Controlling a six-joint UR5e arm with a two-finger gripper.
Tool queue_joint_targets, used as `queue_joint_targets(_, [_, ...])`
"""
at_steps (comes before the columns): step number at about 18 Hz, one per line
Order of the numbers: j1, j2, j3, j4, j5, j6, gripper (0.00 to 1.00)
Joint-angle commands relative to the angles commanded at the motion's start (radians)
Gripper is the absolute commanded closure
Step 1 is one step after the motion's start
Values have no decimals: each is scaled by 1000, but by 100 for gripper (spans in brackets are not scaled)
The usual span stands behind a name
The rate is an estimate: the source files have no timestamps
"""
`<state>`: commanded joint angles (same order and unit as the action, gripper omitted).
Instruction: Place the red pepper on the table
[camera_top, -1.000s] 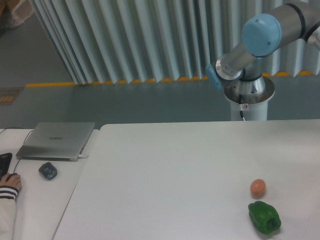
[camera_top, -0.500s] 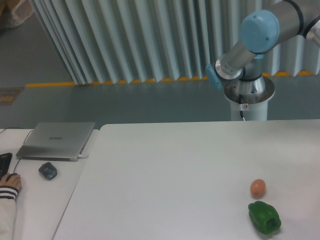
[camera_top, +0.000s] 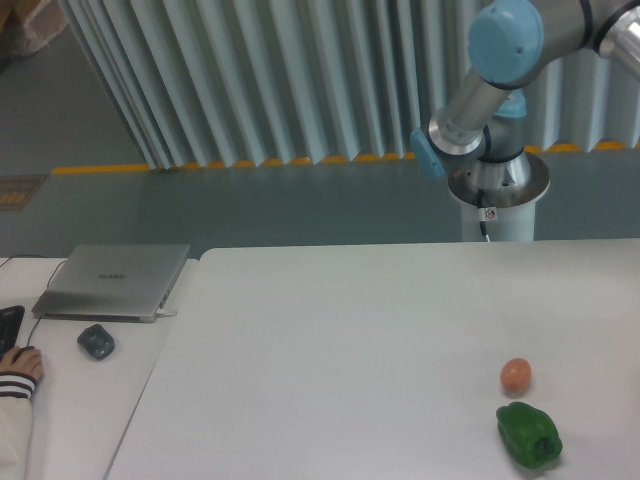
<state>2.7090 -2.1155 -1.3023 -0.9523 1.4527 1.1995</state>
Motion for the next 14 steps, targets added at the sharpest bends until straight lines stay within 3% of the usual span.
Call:
queue_joint_targets(6, [-8, 55, -18, -89, -43, 26, 55])
queue_joint_targets(14, [-72, 131, -107, -112, -38, 75, 54])
